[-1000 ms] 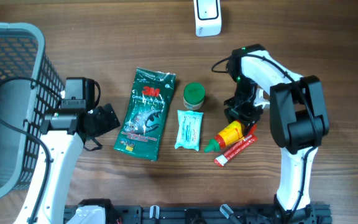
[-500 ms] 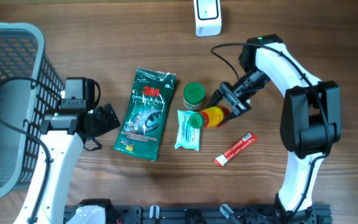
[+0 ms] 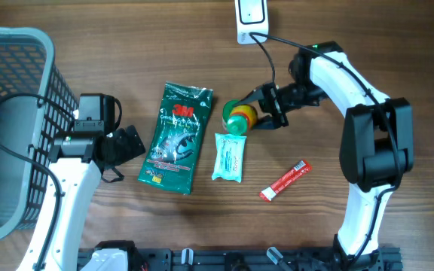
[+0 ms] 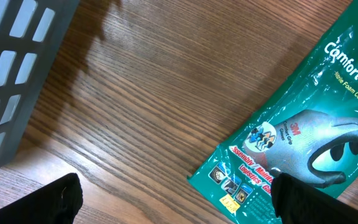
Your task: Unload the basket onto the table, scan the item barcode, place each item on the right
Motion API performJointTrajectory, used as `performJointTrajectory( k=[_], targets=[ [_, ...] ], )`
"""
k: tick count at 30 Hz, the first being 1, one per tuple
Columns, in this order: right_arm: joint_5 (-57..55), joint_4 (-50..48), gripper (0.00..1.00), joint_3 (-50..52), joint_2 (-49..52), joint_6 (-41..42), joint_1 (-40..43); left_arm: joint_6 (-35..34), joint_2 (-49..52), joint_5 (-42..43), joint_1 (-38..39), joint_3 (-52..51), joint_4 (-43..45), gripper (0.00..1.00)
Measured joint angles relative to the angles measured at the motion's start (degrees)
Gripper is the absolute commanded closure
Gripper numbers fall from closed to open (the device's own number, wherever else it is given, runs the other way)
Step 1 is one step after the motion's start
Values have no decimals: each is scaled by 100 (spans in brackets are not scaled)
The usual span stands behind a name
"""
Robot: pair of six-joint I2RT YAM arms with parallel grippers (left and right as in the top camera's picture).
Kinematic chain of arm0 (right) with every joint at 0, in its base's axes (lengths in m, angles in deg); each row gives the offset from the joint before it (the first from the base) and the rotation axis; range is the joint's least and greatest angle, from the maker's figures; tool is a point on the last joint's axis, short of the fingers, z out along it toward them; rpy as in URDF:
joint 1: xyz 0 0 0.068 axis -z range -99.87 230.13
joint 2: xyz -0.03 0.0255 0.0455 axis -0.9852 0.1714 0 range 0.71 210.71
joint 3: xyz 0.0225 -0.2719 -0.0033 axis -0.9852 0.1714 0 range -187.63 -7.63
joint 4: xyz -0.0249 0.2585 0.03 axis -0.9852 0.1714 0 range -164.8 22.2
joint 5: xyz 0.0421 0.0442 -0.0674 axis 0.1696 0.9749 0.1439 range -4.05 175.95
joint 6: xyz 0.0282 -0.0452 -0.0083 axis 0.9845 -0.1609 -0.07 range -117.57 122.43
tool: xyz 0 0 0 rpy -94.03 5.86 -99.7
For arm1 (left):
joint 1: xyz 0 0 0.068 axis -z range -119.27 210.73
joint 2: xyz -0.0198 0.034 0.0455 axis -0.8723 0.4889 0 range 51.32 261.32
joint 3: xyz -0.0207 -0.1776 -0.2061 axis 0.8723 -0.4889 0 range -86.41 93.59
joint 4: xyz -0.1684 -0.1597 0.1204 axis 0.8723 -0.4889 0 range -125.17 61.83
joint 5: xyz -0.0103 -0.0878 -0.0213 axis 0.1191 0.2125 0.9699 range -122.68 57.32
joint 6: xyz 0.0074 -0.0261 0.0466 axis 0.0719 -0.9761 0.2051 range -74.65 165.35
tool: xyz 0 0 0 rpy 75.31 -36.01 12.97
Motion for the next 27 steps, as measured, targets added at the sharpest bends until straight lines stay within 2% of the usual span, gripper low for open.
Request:
performJointTrajectory(
  k=[5, 7, 10, 14, 15, 17, 21, 24, 27],
  targets=[
    [-1976, -557, 53, -9, -9, 190, 162, 0, 0, 0, 0, 0, 0, 0],
    [-2691, -914, 50, -11, -9, 437, 225, 0, 0, 0, 0, 0, 0, 0],
    [-4365, -1499, 47, -11, -9, 1093, 273, 0, 0, 0, 0, 0, 0, 0],
    [-5670, -2140, 42, -11, -9, 1488, 278, 0, 0, 0, 0, 0, 0, 0],
    [-5875, -2234, 40, -11, -9, 1530, 278, -2, 0, 0, 0, 0, 0, 0],
    [-6216, -2297, 26, -9, -9, 1580, 278, 0, 0, 0, 0, 0, 0, 0],
    [-6448, -2297, 7, -11, -9, 1541, 278, 0, 0, 0, 0, 0, 2, 0],
    [-6537, -2197, 2, -50, -17, 1458, 278, 0, 0, 0, 0, 0, 0, 0],
    [-6570, -2013, 4, -221, -232, 1390, 278, 0, 0, 0, 0, 0, 0, 0]
  ],
)
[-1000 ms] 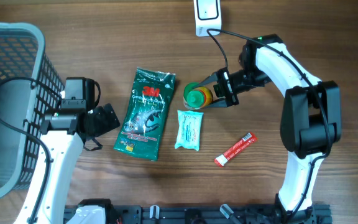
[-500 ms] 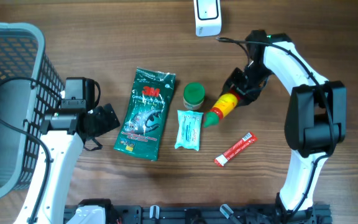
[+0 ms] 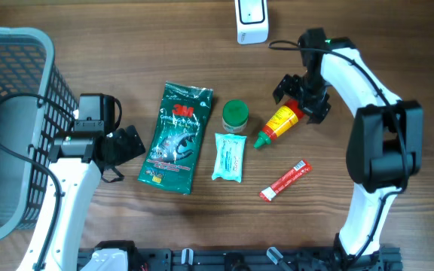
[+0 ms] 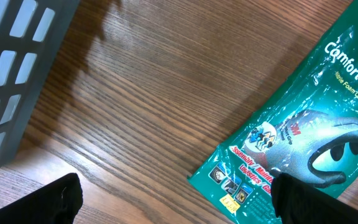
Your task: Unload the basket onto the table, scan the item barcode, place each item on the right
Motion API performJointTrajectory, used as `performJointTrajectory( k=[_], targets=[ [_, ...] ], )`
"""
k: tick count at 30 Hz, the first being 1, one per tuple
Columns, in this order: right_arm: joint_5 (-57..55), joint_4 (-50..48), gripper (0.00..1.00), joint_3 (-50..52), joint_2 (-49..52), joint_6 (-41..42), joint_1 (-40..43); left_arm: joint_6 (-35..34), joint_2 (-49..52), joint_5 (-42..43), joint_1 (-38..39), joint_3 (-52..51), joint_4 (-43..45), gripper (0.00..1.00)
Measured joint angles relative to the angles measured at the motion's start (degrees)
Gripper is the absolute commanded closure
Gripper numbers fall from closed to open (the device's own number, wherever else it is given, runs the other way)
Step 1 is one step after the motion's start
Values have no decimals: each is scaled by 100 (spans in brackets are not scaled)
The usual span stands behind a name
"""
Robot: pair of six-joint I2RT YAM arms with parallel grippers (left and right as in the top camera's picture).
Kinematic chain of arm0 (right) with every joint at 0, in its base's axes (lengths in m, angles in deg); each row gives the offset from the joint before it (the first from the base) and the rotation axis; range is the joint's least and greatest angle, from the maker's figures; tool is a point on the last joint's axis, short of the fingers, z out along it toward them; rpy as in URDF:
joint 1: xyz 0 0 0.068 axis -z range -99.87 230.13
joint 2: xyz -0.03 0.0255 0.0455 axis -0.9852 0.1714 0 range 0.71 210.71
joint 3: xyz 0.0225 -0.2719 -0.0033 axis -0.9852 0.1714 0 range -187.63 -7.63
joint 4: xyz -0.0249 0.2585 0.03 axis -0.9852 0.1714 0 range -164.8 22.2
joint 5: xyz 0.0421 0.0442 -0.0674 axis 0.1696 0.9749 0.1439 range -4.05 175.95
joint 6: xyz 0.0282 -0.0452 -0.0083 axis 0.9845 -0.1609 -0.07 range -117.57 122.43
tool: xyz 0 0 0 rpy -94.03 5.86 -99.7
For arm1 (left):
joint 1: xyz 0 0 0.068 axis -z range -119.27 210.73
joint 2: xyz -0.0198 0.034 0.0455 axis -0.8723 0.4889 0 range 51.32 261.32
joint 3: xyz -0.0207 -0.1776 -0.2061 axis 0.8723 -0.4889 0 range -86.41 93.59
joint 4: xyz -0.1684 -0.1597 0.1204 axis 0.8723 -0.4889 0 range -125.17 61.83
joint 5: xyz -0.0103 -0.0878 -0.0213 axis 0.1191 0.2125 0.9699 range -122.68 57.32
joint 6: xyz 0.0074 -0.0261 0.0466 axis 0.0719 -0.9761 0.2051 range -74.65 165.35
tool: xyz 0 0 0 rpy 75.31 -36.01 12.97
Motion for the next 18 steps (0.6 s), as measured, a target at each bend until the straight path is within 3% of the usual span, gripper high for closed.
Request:
performJointTrajectory(
  k=[6, 14, 18],
  targets=[
    [-256, 643, 21, -234, -1261, 262, -271, 0, 0, 0, 0, 0, 0, 0],
    [-1453, 778, 15, -138, -1021, 1156, -1582, -2, 0, 0, 0, 0, 2, 0],
    [-1926, 730, 11, -111, -782, 1139, -1591, 0, 0, 0, 0, 0, 2, 0]
  ],
)
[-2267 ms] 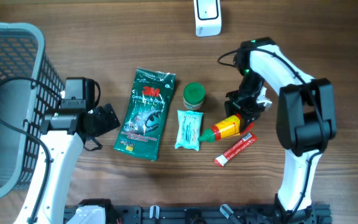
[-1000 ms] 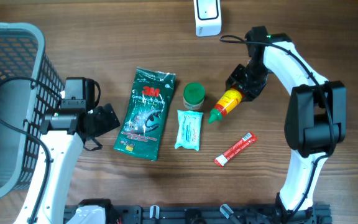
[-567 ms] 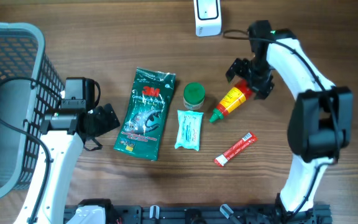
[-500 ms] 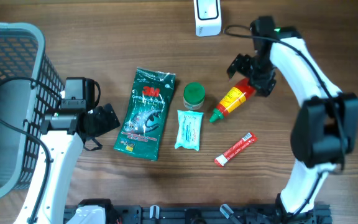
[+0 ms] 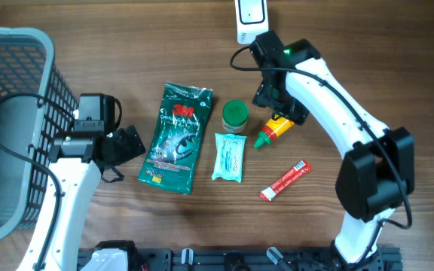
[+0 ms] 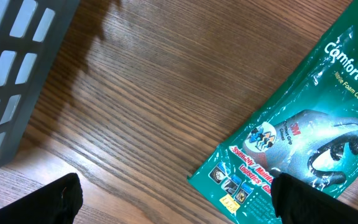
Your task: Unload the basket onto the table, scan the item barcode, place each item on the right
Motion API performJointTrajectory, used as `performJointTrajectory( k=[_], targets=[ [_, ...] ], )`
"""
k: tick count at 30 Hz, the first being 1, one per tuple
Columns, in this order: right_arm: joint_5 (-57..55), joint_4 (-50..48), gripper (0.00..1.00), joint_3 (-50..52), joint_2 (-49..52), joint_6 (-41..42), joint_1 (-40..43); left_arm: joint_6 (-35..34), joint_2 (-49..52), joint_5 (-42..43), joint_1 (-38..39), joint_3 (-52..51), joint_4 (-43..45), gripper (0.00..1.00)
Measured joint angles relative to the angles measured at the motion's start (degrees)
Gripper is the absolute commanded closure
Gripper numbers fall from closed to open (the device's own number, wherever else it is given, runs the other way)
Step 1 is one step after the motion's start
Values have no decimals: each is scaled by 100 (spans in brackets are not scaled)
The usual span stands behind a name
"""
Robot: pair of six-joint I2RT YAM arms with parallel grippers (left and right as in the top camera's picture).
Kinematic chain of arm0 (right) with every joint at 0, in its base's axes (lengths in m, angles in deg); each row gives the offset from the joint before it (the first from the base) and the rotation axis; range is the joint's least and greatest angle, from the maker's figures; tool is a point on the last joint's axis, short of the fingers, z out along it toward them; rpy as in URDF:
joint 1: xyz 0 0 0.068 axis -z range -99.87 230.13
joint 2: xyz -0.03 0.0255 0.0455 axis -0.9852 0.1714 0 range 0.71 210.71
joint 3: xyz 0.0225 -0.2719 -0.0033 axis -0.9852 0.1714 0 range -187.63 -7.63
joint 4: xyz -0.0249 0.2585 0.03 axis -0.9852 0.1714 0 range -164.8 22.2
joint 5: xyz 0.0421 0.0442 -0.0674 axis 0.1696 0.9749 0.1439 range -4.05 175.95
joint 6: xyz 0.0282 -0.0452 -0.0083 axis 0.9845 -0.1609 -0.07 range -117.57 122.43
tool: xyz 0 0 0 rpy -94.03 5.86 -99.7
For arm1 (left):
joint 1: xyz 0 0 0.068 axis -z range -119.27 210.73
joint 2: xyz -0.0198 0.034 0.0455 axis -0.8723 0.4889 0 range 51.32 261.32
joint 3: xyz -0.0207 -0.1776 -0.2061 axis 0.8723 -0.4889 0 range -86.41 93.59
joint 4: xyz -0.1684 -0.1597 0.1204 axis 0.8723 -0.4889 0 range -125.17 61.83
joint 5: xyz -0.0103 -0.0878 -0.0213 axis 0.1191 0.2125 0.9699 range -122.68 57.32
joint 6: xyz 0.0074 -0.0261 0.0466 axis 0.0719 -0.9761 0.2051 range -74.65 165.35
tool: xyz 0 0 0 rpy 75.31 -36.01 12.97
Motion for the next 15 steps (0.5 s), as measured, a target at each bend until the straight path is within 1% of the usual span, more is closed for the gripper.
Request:
performJointTrajectory(
  k=[3, 4, 6, 9, 11, 15],
  targets=[
    [-195, 96, 10, 179, 94, -151, 7, 0, 0, 0, 0, 0, 0, 0],
    [-192, 155, 13, 227, 98, -153, -4, 0, 0, 0, 0, 0, 0, 0],
    [-37, 111, 16, 262, 101, -68, -20, 0, 0, 0, 0, 0, 0, 0],
    [374, -319, 17, 546, 101, 72, -17, 0, 0, 2, 0, 0, -2, 0],
    [682, -704, 17, 986, 109, 122, -20, 0, 0, 0, 0, 0, -2, 0],
    [1121, -1408, 31, 1858, 116, 188, -20, 0, 0, 0, 0, 0, -4, 0]
  ],
)
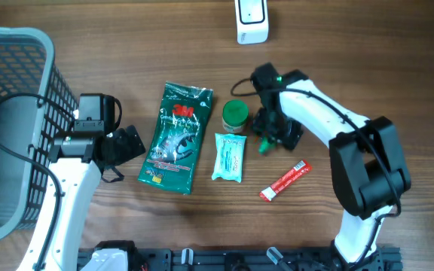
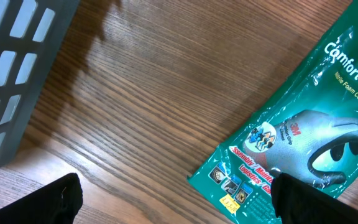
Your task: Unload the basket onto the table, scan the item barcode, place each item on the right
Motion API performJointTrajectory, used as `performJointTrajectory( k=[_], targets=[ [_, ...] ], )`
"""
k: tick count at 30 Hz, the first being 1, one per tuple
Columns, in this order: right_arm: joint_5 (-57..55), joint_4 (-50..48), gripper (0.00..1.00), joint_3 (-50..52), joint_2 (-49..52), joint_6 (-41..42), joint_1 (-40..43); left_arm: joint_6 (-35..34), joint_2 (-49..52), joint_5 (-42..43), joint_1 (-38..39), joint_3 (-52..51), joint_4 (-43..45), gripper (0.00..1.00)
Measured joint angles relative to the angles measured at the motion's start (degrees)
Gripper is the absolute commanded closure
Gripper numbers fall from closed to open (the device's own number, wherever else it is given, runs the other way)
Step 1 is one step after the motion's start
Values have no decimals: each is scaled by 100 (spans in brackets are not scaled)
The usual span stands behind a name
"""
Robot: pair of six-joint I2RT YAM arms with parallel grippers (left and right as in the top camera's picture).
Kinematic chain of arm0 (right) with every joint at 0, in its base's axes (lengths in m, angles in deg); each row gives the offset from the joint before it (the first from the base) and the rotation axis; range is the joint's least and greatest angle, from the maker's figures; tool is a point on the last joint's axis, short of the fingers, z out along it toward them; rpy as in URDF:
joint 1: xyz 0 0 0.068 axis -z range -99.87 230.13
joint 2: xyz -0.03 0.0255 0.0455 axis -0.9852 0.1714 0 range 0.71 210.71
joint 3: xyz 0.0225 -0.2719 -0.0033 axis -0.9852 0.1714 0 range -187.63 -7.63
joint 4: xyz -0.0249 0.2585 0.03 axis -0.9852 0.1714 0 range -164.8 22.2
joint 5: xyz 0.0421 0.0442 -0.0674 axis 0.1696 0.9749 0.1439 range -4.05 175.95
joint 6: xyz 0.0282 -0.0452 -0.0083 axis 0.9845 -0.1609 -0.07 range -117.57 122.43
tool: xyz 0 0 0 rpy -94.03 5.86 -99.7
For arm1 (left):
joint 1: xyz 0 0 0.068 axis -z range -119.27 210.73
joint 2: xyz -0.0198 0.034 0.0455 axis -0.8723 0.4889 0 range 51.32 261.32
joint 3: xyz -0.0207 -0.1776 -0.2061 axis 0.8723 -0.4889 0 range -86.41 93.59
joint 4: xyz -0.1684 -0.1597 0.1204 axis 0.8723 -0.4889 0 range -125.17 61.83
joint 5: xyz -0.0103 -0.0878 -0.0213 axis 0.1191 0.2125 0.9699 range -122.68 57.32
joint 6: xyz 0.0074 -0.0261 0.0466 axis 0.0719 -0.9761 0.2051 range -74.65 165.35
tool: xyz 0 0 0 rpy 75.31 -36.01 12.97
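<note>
In the overhead view my right gripper (image 1: 276, 132) is down over the yellow sauce bottle, of which only the green tip (image 1: 263, 144) shows. Whether its fingers are closed on the bottle is hidden. The white barcode scanner (image 1: 249, 19) stands at the far edge. My left gripper (image 1: 124, 144) is open left of the green 3M glove pack (image 1: 178, 138). In the left wrist view that gripper (image 2: 176, 205) holds nothing, its black fingertips (image 2: 64, 198) wide apart, and the glove pack's corner (image 2: 291, 140) lies at the right.
A green-lidded jar (image 1: 235, 114) stands just left of the right gripper. A pale wipes packet (image 1: 229, 156) lies below it and a red stick packet (image 1: 284, 181) to the lower right. A grey mesh basket (image 1: 21, 90) fills the left side.
My right arm has moved down and nearer, so the gripper now covers the bottle, which showed yellow and red beside it before. The left arm has not moved.
First my right gripper had the bottle at the green jar. Then the bottle lay on the table right of the jar with the gripper at its base. After that the arm reached toward the scanner side, and now the gripper sits over the bottle.
</note>
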Motion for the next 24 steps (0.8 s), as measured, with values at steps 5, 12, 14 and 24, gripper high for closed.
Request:
performJointTrajectory(
  k=[5, 12, 14, 24],
  targets=[
    [70, -339, 47, 138, -4, 44, -20, 0, 0, 0, 0, 0, 2, 0],
    [107, -503, 67, 138, -4, -151, -20, -2, 0, 0, 0, 0, 4, 0],
    [111, -372, 68, 101, -4, -258, -20, 0, 0, 0, 0, 0, 2, 0],
    [2251, 957, 69, -232, -931, -1001, 240, 0, 0, 0, 0, 0, 4, 0]
  ],
)
